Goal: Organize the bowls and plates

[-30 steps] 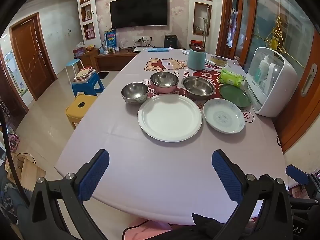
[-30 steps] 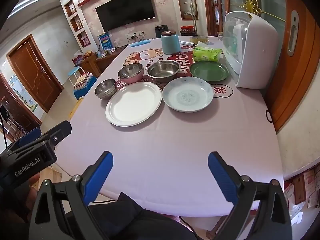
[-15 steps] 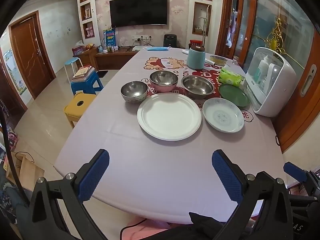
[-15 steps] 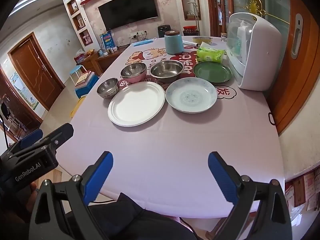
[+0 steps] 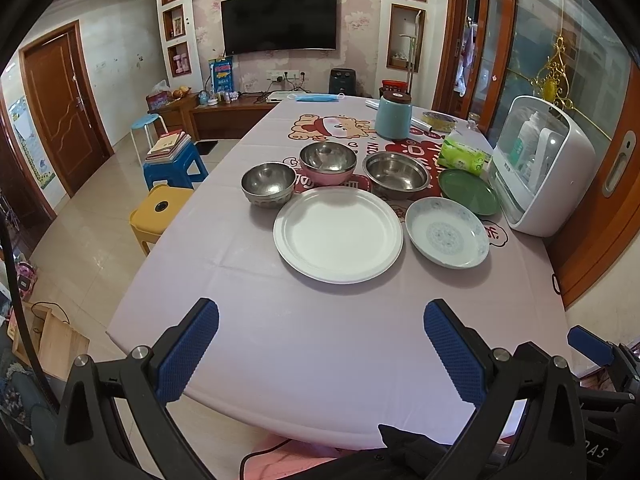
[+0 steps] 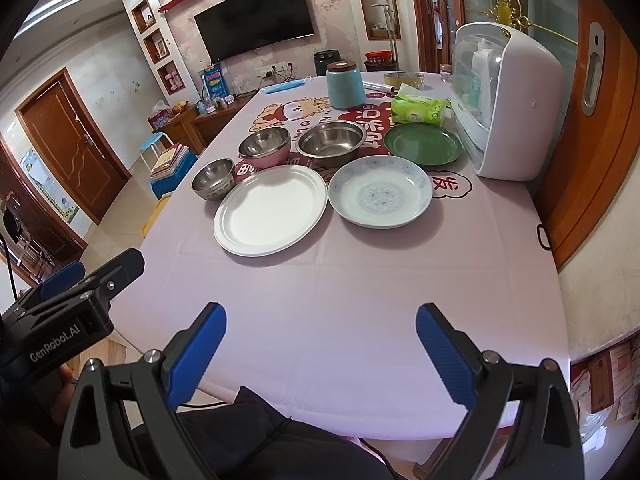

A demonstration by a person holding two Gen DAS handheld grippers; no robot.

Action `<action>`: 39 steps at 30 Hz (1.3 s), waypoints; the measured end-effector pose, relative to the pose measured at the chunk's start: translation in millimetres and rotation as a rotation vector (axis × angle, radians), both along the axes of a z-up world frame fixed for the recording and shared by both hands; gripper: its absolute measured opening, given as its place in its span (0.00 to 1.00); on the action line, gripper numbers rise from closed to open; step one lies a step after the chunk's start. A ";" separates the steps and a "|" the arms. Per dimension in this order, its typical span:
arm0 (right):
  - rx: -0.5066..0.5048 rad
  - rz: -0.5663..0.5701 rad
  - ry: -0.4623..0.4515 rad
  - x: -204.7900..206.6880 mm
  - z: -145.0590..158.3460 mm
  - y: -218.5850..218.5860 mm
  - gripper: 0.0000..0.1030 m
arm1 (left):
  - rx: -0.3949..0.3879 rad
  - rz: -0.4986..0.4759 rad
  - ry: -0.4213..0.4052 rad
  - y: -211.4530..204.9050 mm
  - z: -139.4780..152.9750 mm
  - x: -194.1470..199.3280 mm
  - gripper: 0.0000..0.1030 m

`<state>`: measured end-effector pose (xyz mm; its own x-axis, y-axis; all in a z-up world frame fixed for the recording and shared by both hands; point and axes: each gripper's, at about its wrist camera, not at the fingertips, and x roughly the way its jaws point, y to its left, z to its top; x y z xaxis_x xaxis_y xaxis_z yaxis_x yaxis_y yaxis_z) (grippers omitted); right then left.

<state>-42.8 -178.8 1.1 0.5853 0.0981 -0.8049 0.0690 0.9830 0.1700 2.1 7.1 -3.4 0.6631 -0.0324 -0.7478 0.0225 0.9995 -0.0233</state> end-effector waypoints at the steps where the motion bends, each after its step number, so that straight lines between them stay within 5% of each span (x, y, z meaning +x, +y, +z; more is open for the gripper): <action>1: 0.004 0.003 0.003 0.7 -0.1 -1.6 0.94 | -0.002 -0.005 0.005 0.4 0.4 1.3 0.99; 39: 0.073 0.005 0.006 16.9 -10.1 -25.4 0.94 | 0.035 0.017 0.047 -16.7 -5.7 18.5 0.99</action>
